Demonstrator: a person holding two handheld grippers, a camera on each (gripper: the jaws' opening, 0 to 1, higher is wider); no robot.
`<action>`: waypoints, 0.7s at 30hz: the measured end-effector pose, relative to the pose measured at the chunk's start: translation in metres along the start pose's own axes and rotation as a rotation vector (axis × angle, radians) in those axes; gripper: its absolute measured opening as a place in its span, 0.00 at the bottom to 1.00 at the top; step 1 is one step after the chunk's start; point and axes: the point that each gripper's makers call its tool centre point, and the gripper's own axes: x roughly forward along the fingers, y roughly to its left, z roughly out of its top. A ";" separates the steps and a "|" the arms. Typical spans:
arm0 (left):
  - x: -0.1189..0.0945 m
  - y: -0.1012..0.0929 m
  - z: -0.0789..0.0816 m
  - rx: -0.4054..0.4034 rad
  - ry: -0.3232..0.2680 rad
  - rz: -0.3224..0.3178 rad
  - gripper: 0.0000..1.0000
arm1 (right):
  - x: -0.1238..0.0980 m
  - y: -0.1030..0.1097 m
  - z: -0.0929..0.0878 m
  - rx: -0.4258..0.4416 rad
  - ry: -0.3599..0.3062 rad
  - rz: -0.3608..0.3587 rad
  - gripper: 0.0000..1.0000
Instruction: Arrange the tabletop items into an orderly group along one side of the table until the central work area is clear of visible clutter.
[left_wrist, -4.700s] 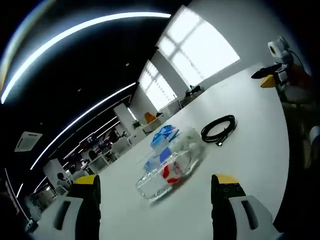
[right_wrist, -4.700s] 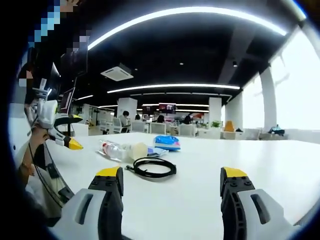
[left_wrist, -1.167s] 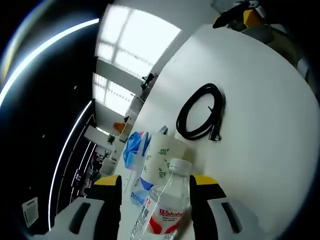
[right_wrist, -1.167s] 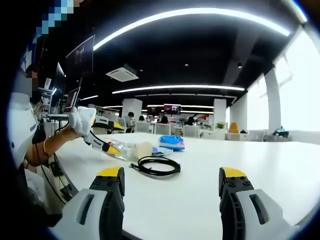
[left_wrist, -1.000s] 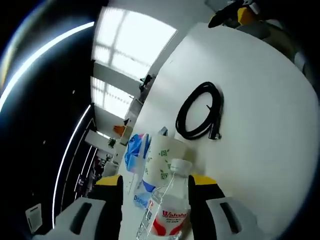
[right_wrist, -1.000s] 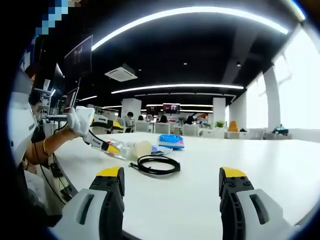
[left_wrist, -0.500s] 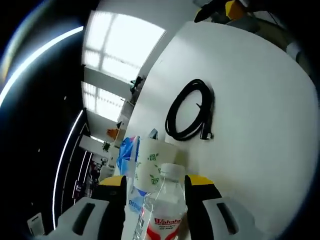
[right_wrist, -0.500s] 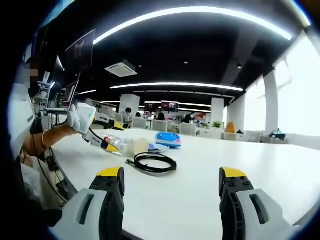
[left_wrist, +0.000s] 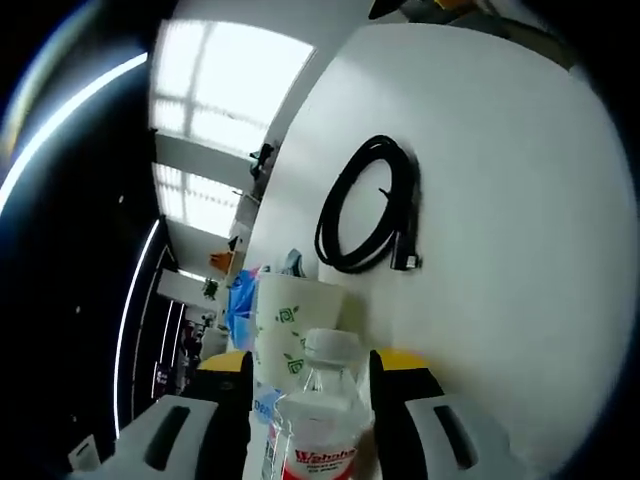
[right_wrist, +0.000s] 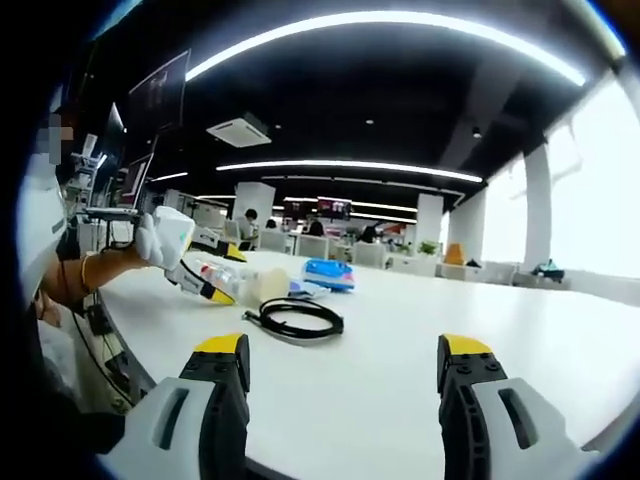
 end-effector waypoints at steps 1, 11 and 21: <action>0.000 0.000 0.000 0.007 0.003 0.001 0.46 | 0.000 -0.001 0.000 0.003 -0.002 -0.001 0.73; 0.005 -0.004 0.000 0.034 0.017 -0.008 0.40 | 0.002 -0.001 0.000 0.004 -0.007 0.009 0.73; 0.009 -0.010 0.002 0.106 0.029 -0.022 0.31 | -0.004 -0.003 -0.002 0.002 -0.005 -0.001 0.73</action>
